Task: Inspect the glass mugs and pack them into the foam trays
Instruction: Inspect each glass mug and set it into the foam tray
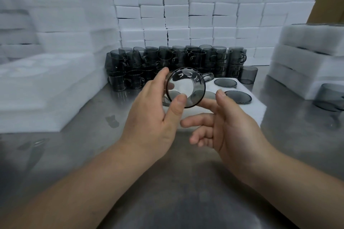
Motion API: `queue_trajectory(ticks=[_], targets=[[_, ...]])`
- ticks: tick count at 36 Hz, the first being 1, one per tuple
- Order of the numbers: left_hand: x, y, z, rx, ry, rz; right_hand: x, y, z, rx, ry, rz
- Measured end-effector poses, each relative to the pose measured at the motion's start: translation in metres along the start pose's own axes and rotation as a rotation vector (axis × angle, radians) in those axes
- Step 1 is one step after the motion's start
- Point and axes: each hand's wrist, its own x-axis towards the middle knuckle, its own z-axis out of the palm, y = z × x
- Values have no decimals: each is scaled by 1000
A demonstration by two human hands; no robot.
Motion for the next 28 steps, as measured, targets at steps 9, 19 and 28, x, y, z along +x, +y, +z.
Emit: queue_trajectory(ticks=[9, 19, 28], targets=[[1, 1, 1, -109, 82, 9, -1, 0, 1, -38, 95, -126], [1, -4, 2, -89, 180, -113, -2, 0, 3, -90, 78, -149], [1, -2, -1, -54, 197, -158, -1, 2, 4, -116, 107, -131]])
